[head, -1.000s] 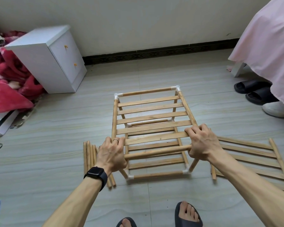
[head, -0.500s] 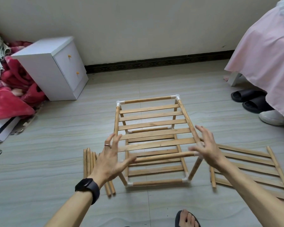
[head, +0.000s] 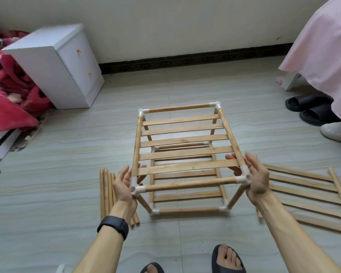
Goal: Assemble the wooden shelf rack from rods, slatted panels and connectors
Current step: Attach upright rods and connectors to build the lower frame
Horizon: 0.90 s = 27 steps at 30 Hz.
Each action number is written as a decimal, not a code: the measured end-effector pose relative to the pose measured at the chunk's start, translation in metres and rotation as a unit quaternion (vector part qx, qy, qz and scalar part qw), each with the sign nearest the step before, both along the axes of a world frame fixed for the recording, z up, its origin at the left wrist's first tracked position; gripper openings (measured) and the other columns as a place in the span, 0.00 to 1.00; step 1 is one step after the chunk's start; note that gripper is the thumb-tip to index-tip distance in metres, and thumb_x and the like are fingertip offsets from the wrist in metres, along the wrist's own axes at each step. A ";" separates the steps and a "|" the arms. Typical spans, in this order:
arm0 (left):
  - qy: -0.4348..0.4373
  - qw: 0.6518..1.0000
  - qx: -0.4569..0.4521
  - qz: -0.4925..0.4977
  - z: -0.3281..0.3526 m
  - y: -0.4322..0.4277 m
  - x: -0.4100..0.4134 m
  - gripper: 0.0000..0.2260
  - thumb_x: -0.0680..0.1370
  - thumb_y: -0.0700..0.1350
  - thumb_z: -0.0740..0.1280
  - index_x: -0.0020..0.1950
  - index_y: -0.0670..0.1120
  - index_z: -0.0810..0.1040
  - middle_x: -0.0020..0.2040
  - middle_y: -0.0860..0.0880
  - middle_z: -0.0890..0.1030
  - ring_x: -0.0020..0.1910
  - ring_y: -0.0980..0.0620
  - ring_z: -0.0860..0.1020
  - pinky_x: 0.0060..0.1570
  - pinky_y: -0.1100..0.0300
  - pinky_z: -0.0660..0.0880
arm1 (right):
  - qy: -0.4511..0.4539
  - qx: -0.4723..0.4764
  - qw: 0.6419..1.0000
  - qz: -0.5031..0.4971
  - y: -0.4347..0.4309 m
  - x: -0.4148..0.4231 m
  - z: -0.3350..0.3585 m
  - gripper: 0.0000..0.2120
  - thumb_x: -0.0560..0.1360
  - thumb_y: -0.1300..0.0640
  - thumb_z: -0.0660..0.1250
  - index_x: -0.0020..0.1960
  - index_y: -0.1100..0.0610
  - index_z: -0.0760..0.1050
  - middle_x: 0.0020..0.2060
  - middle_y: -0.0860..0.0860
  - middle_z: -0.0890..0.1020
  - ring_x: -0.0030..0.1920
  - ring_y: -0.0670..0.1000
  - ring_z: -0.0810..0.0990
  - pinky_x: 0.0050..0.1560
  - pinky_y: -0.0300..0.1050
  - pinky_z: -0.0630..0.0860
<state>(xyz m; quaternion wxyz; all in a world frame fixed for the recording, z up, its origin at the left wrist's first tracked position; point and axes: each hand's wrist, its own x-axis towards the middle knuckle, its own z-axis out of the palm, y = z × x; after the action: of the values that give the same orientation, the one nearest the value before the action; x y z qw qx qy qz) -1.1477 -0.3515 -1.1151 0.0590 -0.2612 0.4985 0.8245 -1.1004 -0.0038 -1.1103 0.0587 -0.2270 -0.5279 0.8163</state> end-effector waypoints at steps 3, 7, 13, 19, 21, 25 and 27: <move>0.017 1.000 0.005 0.008 -0.004 0.003 0.008 0.24 0.80 0.57 0.62 0.61 0.38 0.80 0.57 0.38 0.84 0.55 0.42 0.84 0.53 0.52 0.78 | 0.005 0.010 1.000 0.006 -0.004 0.004 -0.003 0.23 0.81 0.43 0.58 0.58 0.60 0.80 0.57 0.58 0.85 0.57 0.54 0.85 0.56 0.49 0.73; 0.042 0.999 -0.023 0.006 0.000 0.003 0.000 0.23 0.82 0.59 0.58 0.55 0.41 0.80 0.53 0.39 0.86 0.48 0.46 0.86 0.51 0.50 0.77 | -0.003 0.022 0.999 -0.046 -0.015 -0.002 -0.004 0.28 0.81 0.37 0.57 0.53 0.61 0.81 0.51 0.60 0.86 0.46 0.55 0.87 0.42 0.46 0.83; 0.008 0.999 -0.004 0.050 -0.007 0.006 -0.011 0.26 0.83 0.59 0.53 0.46 0.41 0.81 0.46 0.40 0.86 0.29 0.54 0.74 0.29 0.64 0.68 | -0.038 0.021 0.994 -0.105 -0.021 -0.008 0.003 0.36 0.79 0.29 0.52 0.44 0.64 0.73 0.49 0.61 0.87 0.32 0.49 0.74 0.26 0.37 0.70; 0.014 0.998 -0.020 0.055 -0.005 0.009 -0.018 0.31 0.83 0.55 0.53 0.28 0.49 0.85 0.41 0.43 0.87 0.26 0.56 0.74 0.28 0.64 0.67 | -0.059 0.020 0.991 -0.115 -0.022 -0.015 0.001 0.41 0.79 0.26 0.47 0.56 0.62 0.80 0.48 0.60 0.87 0.31 0.48 0.71 0.24 0.36 0.66; 0.016 0.998 -0.015 0.063 -0.003 0.011 -0.018 0.32 0.83 0.55 0.53 0.25 0.52 0.83 0.40 0.43 0.86 0.25 0.55 0.65 0.24 0.63 0.59 | -0.057 0.021 0.992 -0.109 -0.021 -0.016 0.000 0.40 0.78 0.26 0.48 0.48 0.60 0.81 0.47 0.60 0.87 0.30 0.46 0.72 0.24 0.36 0.66; -0.009 0.998 -0.035 0.046 -0.005 0.007 -0.019 0.26 0.83 0.58 0.53 0.43 0.43 0.84 0.45 0.44 0.87 0.27 0.55 0.64 0.24 0.63 0.60 | -0.089 0.069 0.990 -0.081 -0.022 -0.017 0.001 0.37 0.75 0.26 0.54 0.48 0.57 0.84 0.50 0.55 0.87 0.36 0.47 0.76 0.30 0.36 0.72; -0.028 0.996 -0.086 0.000 -0.003 0.003 -0.018 0.24 0.83 0.60 0.55 0.49 0.44 0.83 0.46 0.48 0.86 0.31 0.55 0.69 0.27 0.63 0.64 | -0.109 0.119 0.983 -0.084 -0.022 -0.016 0.006 0.28 0.75 0.31 0.59 0.47 0.53 0.84 0.50 0.51 0.85 0.43 0.51 0.77 0.38 0.44 0.74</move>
<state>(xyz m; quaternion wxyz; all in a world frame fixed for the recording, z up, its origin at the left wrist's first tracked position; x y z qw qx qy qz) -1.1654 -0.3485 -1.1178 0.0499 -0.2883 0.5653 0.7712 -1.1161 -0.0257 -1.1047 0.0958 -0.3493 -0.6034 0.7105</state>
